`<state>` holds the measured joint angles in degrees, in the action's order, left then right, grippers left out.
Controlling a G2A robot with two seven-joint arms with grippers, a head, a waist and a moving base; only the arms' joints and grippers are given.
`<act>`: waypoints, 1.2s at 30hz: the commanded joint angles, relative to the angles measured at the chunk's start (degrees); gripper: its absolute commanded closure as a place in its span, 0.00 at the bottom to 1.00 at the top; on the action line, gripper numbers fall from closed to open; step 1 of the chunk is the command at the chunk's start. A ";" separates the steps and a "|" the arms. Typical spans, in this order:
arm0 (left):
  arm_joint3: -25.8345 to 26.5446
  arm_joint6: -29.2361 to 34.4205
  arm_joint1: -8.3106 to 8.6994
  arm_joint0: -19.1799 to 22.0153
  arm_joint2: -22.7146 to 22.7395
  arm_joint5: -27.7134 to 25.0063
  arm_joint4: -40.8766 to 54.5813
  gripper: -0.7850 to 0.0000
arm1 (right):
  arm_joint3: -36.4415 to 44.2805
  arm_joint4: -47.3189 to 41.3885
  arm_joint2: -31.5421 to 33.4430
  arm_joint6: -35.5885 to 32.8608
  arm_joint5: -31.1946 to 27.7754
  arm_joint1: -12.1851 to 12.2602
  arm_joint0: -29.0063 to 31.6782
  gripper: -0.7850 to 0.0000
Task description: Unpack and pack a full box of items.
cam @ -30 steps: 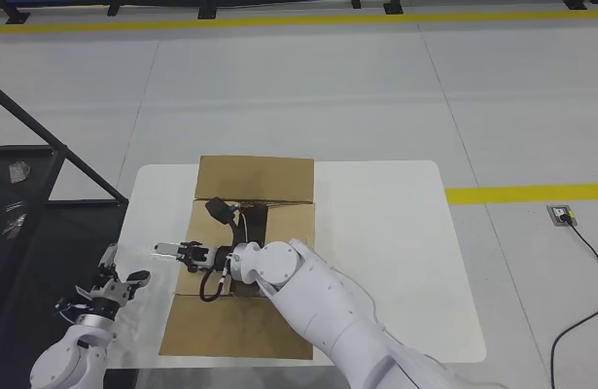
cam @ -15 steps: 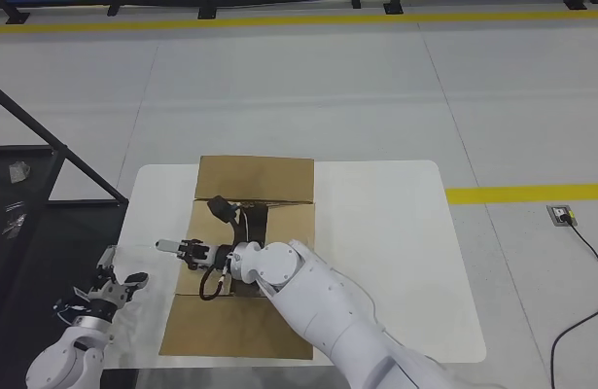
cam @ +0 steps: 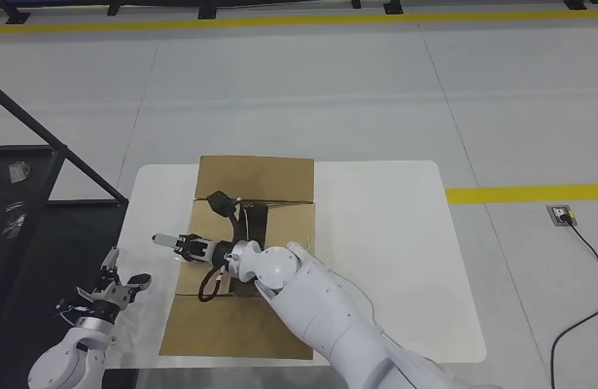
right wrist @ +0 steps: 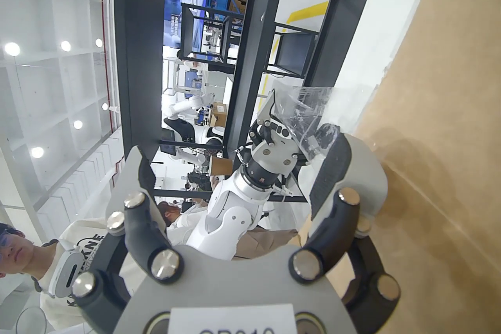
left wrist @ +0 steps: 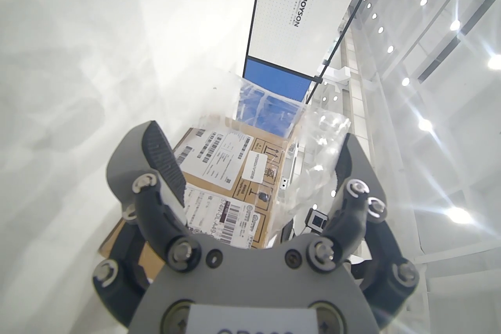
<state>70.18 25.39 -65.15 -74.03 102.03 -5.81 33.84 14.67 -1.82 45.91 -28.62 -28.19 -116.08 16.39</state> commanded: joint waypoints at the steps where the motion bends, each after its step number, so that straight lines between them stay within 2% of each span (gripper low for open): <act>1: 0.14 0.33 0.01 -0.14 -0.12 -0.09 -0.29 0.00 | -0.02 0.02 0.02 0.08 0.62 -0.05 0.06 0.00; 36: 0.37 1.29 0.06 -0.36 -0.46 0.28 -0.96 0.00 | 0.19 0.42 -0.39 -0.01 2.39 -0.32 0.59 0.00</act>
<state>70.55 26.69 -65.09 -74.38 101.57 -5.53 32.88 14.86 -1.39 45.52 -28.64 -25.78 -116.40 16.98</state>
